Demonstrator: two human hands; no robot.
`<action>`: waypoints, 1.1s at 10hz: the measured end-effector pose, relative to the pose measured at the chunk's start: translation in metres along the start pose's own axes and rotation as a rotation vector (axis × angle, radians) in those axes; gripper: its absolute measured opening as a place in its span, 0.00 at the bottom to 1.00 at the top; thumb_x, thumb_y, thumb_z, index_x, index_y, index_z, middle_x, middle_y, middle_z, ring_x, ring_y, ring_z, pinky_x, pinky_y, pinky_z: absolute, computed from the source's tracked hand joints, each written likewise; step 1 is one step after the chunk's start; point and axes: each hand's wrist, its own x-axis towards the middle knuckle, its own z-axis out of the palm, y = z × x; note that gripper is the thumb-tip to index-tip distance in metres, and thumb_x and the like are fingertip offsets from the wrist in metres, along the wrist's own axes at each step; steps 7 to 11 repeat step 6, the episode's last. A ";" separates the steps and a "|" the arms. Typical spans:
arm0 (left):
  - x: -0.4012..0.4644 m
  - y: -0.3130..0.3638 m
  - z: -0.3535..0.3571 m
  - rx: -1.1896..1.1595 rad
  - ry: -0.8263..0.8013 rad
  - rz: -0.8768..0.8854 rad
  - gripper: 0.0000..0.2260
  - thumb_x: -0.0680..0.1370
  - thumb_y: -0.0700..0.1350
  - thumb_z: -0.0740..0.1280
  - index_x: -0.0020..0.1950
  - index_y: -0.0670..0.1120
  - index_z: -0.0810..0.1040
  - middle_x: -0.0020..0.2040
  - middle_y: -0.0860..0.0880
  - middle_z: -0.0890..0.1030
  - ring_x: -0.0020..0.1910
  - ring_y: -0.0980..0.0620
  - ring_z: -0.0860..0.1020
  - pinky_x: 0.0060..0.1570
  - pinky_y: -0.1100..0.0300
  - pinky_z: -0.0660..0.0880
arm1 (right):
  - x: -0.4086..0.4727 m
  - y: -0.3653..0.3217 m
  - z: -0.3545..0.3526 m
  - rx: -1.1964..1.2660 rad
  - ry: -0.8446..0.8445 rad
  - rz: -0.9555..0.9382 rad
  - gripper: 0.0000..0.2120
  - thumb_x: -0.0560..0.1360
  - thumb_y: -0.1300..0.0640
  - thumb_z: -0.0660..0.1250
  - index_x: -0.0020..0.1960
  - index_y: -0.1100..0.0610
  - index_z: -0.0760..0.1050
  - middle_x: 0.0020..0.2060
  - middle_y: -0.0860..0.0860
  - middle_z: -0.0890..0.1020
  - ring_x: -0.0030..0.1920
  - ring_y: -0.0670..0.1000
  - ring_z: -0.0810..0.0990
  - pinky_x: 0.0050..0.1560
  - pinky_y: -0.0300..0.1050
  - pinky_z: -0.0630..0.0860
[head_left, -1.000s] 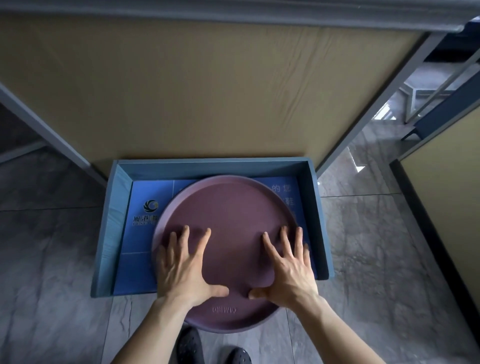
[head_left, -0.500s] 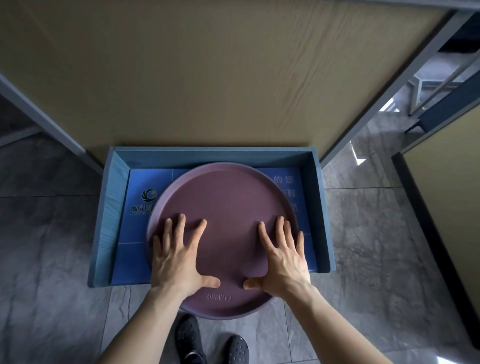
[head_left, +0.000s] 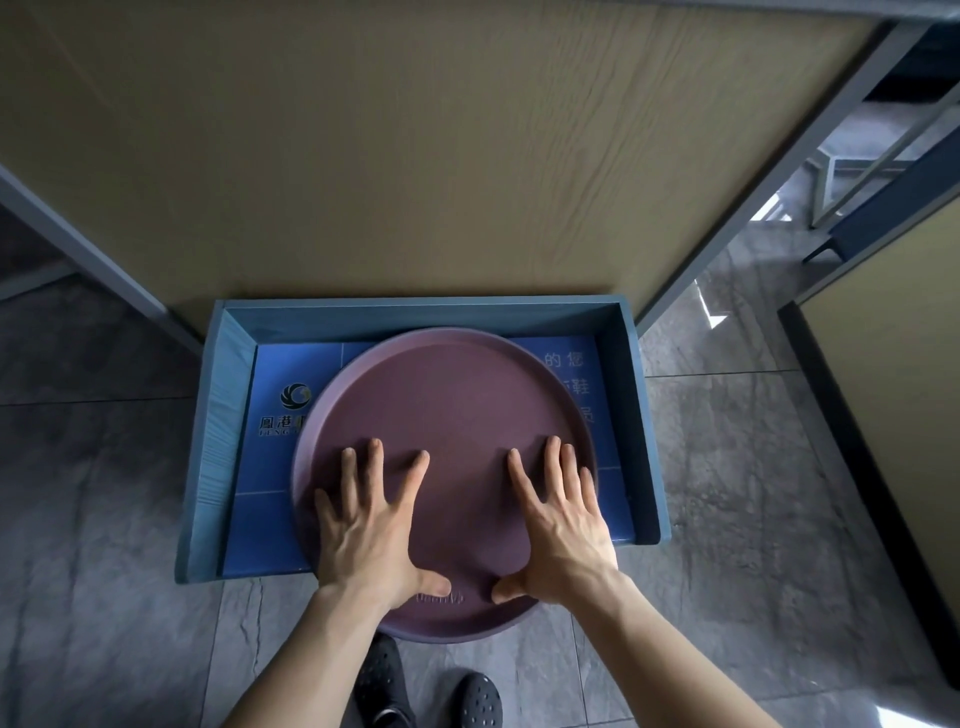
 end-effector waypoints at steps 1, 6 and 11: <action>0.001 0.001 0.001 0.011 -0.005 -0.002 0.65 0.55 0.72 0.75 0.79 0.61 0.35 0.80 0.42 0.31 0.78 0.36 0.33 0.73 0.32 0.50 | 0.000 0.001 -0.002 0.038 -0.011 -0.002 0.74 0.52 0.31 0.79 0.79 0.46 0.30 0.78 0.62 0.32 0.78 0.62 0.31 0.79 0.57 0.44; -0.027 -0.001 -0.051 -0.090 0.094 0.079 0.50 0.67 0.71 0.68 0.81 0.58 0.46 0.83 0.47 0.51 0.81 0.44 0.50 0.78 0.46 0.50 | -0.021 -0.006 -0.064 0.124 0.018 0.050 0.53 0.66 0.28 0.67 0.80 0.43 0.42 0.81 0.56 0.45 0.81 0.58 0.42 0.79 0.61 0.44; -0.027 -0.001 -0.051 -0.090 0.094 0.079 0.50 0.67 0.71 0.68 0.81 0.58 0.46 0.83 0.47 0.51 0.81 0.44 0.50 0.78 0.46 0.50 | -0.021 -0.006 -0.064 0.124 0.018 0.050 0.53 0.66 0.28 0.67 0.80 0.43 0.42 0.81 0.56 0.45 0.81 0.58 0.42 0.79 0.61 0.44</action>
